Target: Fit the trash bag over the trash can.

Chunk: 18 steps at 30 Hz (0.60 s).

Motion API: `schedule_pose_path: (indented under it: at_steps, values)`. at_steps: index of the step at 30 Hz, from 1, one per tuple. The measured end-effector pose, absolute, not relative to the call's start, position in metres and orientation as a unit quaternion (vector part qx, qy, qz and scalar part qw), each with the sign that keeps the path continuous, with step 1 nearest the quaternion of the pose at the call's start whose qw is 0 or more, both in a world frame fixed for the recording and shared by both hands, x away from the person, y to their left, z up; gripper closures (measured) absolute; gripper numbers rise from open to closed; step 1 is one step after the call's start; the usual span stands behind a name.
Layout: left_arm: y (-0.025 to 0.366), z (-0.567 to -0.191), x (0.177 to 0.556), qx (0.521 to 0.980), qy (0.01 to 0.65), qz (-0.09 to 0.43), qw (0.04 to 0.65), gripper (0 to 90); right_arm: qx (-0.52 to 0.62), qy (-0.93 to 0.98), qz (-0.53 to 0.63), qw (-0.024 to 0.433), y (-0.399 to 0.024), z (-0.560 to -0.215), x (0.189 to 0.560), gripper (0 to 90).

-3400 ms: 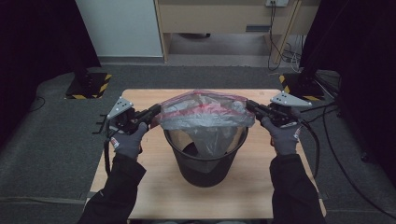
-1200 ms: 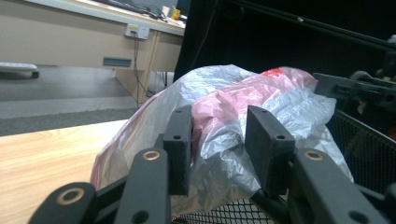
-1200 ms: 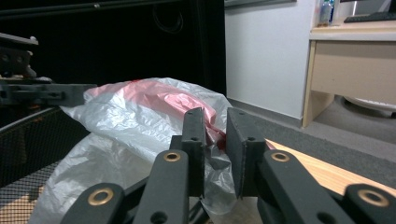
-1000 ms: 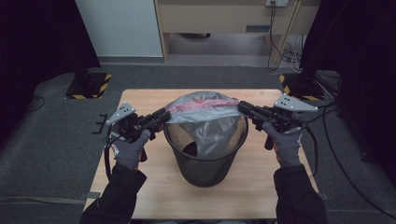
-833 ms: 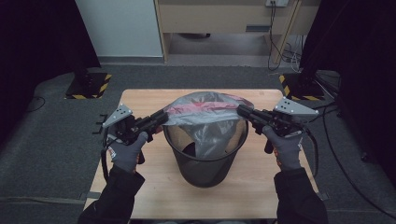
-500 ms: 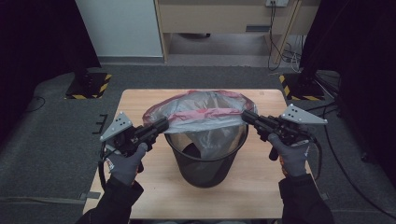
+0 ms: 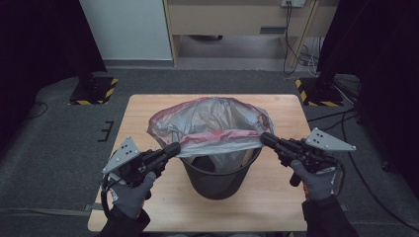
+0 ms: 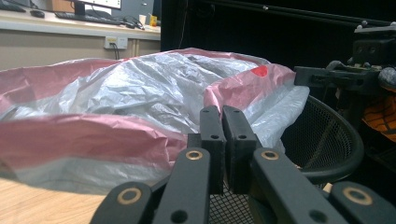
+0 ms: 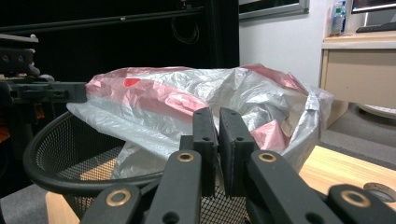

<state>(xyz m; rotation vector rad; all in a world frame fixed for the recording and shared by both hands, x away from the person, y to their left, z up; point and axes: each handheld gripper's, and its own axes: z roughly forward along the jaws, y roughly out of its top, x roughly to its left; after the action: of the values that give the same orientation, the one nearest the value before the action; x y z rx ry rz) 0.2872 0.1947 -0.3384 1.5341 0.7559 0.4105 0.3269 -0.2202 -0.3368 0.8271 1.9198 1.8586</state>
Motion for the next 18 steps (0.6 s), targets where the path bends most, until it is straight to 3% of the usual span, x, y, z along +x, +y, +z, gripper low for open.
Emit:
schedule_pose_path:
  at_steps: [18]
  values:
    - [0.189, -0.343, 0.272, 0.67, 0.313, 0.189, 0.646, 87.5, 0.303, 0.673, 0.651, 0.177, -0.223, -0.34, 0.315, 86.0]
